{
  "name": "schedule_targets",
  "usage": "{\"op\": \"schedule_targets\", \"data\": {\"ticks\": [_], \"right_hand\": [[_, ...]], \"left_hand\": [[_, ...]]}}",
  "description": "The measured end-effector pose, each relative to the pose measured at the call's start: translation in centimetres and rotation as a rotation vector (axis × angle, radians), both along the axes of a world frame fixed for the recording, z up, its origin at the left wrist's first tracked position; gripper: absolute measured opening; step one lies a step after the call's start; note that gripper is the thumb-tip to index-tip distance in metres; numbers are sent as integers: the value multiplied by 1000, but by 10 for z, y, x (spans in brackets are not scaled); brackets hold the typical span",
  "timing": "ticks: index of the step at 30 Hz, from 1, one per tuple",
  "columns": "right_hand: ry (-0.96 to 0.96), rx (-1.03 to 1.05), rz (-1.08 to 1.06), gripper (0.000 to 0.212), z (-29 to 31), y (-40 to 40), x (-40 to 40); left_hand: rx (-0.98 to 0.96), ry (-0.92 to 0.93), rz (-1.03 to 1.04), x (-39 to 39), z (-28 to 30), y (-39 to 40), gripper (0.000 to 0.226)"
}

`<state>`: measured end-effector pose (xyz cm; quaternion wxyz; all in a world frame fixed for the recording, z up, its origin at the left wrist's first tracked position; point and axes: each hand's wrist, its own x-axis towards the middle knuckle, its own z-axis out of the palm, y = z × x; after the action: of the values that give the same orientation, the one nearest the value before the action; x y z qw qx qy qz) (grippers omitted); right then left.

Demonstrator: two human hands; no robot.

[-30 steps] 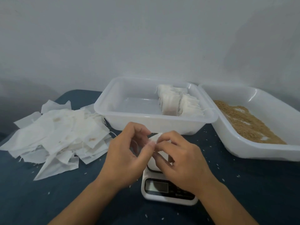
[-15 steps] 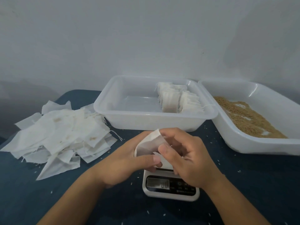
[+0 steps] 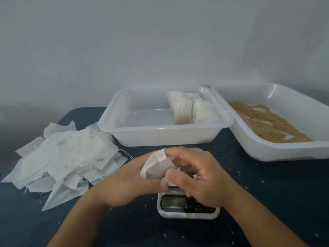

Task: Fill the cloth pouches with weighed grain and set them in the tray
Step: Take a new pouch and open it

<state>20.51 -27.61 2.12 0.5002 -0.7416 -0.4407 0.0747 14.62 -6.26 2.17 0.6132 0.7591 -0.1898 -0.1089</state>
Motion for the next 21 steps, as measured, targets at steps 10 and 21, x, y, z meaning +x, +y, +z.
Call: {"op": "schedule_targets", "data": {"ticks": [10,21], "right_hand": [[2,33,6,21,6,-4,1],[64,210,-92,17,10,-22,21]], "left_hand": [[185,15,-98,18,32,-3,39],[175,-32,-56,45,40,-37,29]]}}
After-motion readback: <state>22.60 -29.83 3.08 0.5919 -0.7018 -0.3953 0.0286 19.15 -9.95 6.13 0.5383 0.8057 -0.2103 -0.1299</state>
